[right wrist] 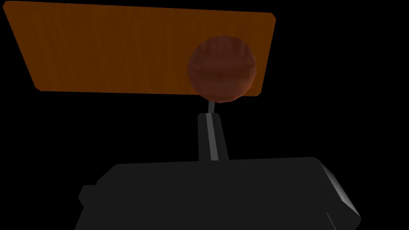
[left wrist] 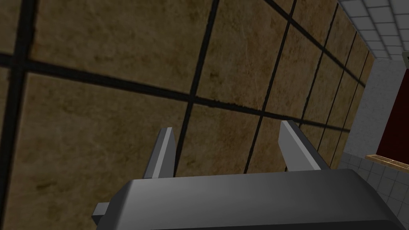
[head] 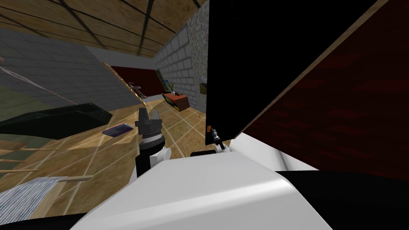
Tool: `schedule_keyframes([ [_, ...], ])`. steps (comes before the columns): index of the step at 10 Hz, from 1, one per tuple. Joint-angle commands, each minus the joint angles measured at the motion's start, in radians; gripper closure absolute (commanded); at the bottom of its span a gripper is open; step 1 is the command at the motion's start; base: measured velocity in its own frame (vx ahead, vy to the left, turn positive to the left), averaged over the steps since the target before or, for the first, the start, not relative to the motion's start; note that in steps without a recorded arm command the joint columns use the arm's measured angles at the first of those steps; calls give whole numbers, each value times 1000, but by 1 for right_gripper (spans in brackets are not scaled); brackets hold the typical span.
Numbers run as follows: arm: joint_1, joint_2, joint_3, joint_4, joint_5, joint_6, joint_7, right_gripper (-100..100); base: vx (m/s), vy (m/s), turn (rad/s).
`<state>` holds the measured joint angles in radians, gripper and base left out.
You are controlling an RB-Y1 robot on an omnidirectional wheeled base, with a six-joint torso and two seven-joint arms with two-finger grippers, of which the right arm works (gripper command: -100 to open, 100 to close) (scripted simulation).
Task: Push the door open
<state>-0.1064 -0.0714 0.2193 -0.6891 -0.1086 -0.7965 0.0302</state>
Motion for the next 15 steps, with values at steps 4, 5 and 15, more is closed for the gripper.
schedule_keyframes([
  [4,-3,9,-10,-8,-10,15,-1,-100,-218,37,-57],
  [5,-4,17,-13,-12,-13,20,-1,-100,-212,59,-62],
  [15,0,15,-25,-2,-20,-4,9,-100,130,39,11],
])
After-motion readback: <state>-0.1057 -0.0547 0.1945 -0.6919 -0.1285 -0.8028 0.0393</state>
